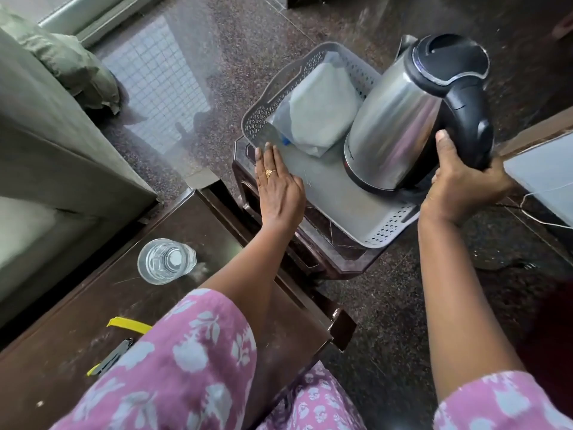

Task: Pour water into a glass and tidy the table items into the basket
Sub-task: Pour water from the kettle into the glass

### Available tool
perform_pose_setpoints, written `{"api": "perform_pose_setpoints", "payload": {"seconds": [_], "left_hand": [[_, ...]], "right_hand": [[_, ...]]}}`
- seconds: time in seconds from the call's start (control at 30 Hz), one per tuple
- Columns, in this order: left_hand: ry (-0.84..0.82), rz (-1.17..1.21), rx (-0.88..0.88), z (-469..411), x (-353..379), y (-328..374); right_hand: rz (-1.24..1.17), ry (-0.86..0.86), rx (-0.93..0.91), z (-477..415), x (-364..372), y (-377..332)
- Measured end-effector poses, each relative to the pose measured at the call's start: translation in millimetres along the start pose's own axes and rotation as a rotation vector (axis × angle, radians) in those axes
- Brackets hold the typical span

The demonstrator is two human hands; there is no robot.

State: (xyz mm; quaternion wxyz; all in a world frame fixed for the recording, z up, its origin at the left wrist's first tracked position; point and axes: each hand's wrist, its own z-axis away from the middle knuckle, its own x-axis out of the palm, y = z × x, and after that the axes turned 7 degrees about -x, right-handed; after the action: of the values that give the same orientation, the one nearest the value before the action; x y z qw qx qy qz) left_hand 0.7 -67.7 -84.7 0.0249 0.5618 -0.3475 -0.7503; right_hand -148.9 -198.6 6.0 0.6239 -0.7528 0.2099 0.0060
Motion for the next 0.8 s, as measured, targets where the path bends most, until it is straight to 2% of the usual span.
{"api": "perform_pose_setpoints", "payload": {"seconds": [0.23,0.8], "left_hand": [[-0.011,0.000,0.003,1.0,-0.8,-1.2],[-0.012,0.009,0.004,3.4,-0.6,0.3]], "right_hand": [[0.037,0.081,-0.050,22.7,-0.5,2.4],[0.037,0.117,-0.072,43.4,-6.8,17.3]]}}
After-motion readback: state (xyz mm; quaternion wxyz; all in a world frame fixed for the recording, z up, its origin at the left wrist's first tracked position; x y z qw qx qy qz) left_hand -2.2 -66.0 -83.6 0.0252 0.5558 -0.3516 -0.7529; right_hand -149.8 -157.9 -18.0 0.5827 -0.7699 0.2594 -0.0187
